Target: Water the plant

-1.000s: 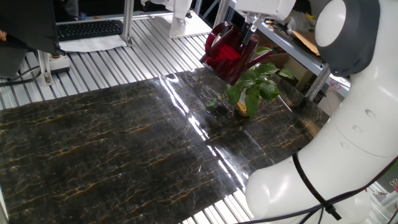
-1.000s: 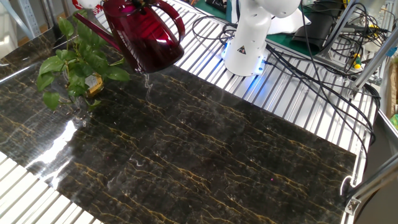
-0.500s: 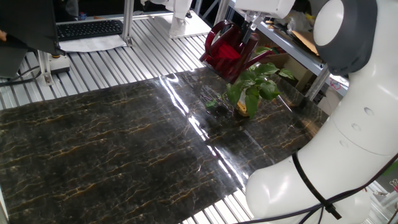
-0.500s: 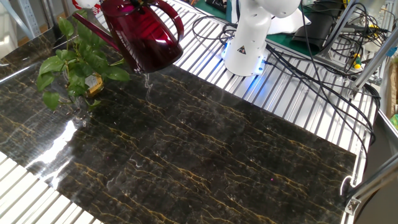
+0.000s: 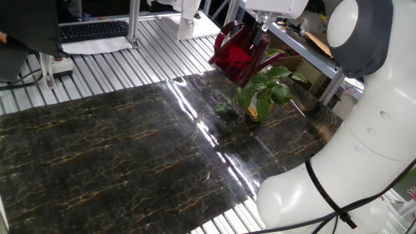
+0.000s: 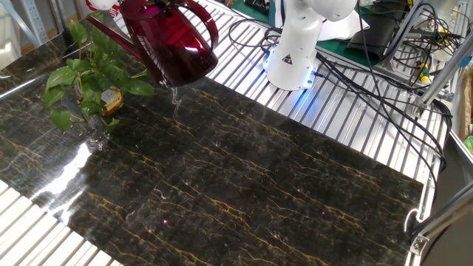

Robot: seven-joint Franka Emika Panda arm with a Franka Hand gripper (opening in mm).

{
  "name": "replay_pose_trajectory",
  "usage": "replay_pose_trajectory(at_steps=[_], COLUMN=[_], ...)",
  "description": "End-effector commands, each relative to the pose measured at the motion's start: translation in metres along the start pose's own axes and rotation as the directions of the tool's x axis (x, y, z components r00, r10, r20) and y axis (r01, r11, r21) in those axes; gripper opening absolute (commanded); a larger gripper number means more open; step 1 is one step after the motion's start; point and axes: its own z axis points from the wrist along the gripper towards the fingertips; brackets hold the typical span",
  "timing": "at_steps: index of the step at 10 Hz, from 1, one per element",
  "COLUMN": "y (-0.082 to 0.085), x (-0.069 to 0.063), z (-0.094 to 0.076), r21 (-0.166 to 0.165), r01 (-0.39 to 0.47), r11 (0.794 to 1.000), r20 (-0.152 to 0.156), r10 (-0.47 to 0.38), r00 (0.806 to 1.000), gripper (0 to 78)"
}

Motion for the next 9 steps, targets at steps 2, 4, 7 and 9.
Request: replay_pose_trajectory(at_steps=[2, 4, 7, 9], y=[-0.0006, -0.0006, -0.0004, -0.0004], x=[0.0013, 0.0014, 0.0015, 0.0016], z=[-0.0024, -0.0024, -0.0026, -0.0025], r21=[-0.002, -0.001, 0.0, 0.003], r01=[0.007, 0.015, 0.026, 0.033], r11=[1.0, 1.0, 1.0, 0.999], r20=[-0.009, -0.013, -0.016, -0.021], r10=[-0.007, -0.015, -0.026, -0.033], r00=[1.0, 1.0, 1.0, 0.999], gripper=[1.1, 1.1, 1.1, 1.1])
